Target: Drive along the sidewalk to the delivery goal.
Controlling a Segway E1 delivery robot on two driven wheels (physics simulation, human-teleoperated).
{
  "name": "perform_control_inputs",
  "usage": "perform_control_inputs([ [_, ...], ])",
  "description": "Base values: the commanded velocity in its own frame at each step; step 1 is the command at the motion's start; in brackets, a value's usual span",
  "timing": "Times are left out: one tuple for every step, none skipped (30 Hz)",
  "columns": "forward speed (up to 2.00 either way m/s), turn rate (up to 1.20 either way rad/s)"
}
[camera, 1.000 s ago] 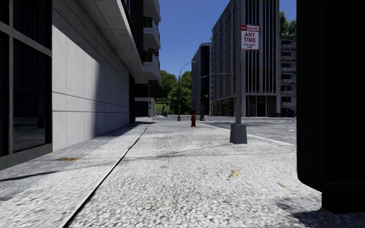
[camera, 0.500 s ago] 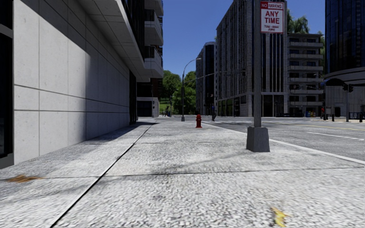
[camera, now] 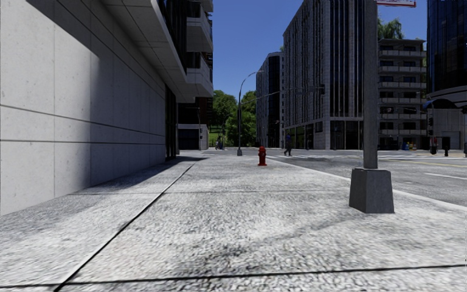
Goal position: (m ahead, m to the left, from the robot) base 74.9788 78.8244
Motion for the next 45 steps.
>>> perform_control_inputs([
  [2.0, 0.11],
  [2.0, 0.11],
  [2.0, 0.12],
  [2.0, 0.12],
  [2.0, 0.13],
  [2.0, 0.14],
  [2.0, 0.2],
  [2.0, 0.2],
  [2.0, 0.23],
  [2.0, 0.23],
  [2.0, 0.24],
  [2.0, 0.24],
  [2.0, 0.24],
  [2.0, 0.24],
  [2.0, 0.24],
  [2.0, 0.24],
  [2.0, 0.24],
  [2.0, 0.24],
  [2.0, 0.24],
  [2.0, 0.24],
  [2.0, 0.24],
  [2.0, 0.24],
  [2.0, 0.24],
  [2.0, 0.24],
  [2.0, 0.24],
  [2.0, 0.24],
  [2.0, 0.24],
  [2.0, 0.24],
  [2.0, 0.24],
  [2.0, 0.24],
  [2.0, 0.24],
  [2.0, 0.24],
  [2.0, 0.24],
  [2.0, 0.24],
  [2.0, 0.24],
  [2.0, 0.24],
  [2.0, 0.24],
  [2.0, 0.24],
  [2.0, 0.24],
  [2.0, 0.24],
  [2.0, 0.24],
  [2.0, 0.24],
  [2.0, 0.24],
  [2.0, 0.24],
  [2.0, 0.24],
])
